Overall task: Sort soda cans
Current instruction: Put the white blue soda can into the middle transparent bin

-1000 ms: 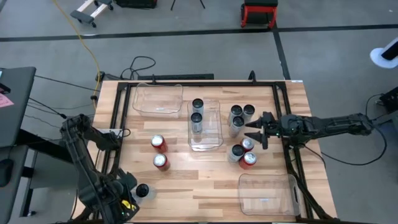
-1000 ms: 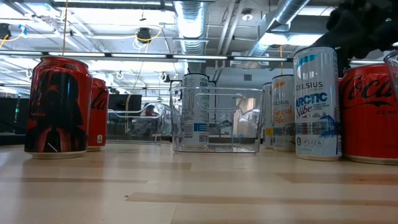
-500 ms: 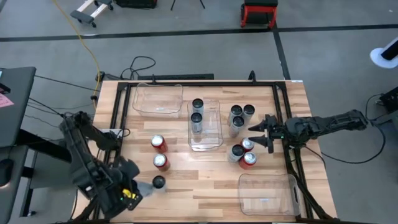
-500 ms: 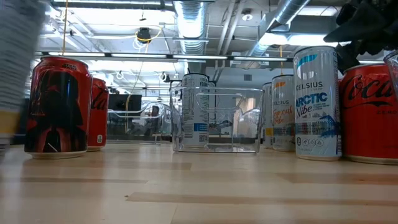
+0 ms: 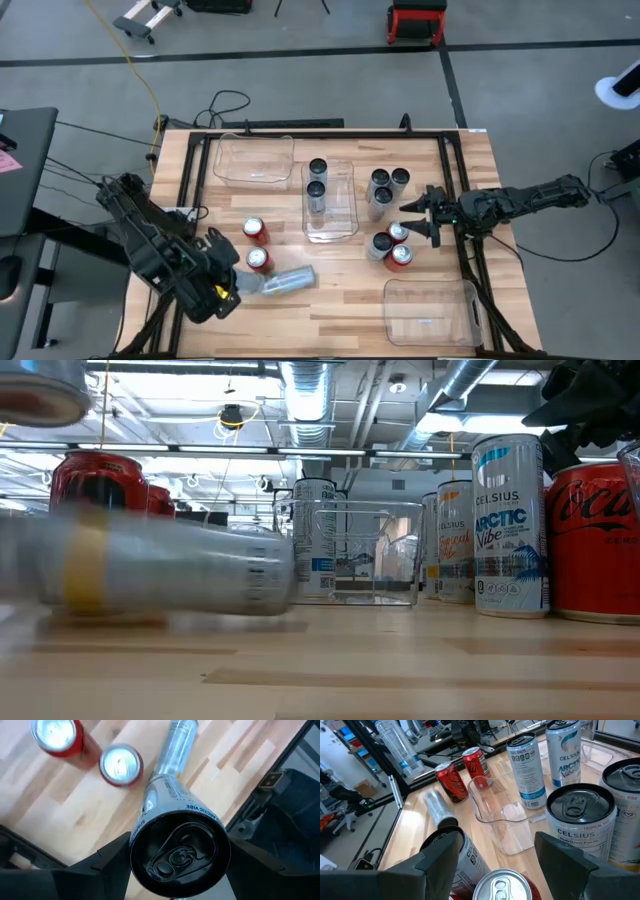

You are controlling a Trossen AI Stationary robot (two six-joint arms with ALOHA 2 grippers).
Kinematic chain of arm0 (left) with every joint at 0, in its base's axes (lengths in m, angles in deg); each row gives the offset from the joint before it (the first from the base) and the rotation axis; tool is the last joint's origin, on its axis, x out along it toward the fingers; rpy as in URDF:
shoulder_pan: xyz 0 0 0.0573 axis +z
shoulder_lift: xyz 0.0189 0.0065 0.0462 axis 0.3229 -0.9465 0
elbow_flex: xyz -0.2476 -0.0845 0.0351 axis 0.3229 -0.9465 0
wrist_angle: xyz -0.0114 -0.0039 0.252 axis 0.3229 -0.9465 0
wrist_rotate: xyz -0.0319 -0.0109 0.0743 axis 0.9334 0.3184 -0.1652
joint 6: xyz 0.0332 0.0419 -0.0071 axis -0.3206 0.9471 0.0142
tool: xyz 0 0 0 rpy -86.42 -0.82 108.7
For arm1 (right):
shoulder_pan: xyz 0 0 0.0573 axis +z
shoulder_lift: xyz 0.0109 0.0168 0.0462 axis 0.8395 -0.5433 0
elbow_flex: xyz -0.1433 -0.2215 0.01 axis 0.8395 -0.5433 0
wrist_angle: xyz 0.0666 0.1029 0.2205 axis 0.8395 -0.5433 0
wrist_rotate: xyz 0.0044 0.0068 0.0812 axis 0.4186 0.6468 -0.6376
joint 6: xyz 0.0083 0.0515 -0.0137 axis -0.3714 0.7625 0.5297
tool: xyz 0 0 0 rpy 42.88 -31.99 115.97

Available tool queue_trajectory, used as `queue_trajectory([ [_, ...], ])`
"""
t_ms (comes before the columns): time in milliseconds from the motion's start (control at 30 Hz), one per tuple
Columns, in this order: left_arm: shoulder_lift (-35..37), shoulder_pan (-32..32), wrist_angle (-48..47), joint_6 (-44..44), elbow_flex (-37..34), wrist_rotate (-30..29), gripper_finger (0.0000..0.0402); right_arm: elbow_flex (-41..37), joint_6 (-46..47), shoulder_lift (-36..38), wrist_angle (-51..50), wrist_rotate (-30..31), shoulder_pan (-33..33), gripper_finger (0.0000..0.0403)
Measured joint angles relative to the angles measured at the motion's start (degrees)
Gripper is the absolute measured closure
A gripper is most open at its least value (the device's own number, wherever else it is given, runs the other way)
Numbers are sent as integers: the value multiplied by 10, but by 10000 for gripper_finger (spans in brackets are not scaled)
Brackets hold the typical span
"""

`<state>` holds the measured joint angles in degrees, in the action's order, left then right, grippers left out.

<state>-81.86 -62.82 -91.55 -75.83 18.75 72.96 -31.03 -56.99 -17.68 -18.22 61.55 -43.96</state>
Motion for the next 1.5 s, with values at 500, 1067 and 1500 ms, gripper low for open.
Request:
queue_trajectory([
  [500,0,170,95,320,0,-155,145,0,9,0,1,2,0,122],
  [1067,-43,442,307,659,-1,-40,145,0,19,0,-14,2,0,122],
  [1500,-156,547,353,778,0,105,145,0,19,-30,-2,4,-37,122],
])
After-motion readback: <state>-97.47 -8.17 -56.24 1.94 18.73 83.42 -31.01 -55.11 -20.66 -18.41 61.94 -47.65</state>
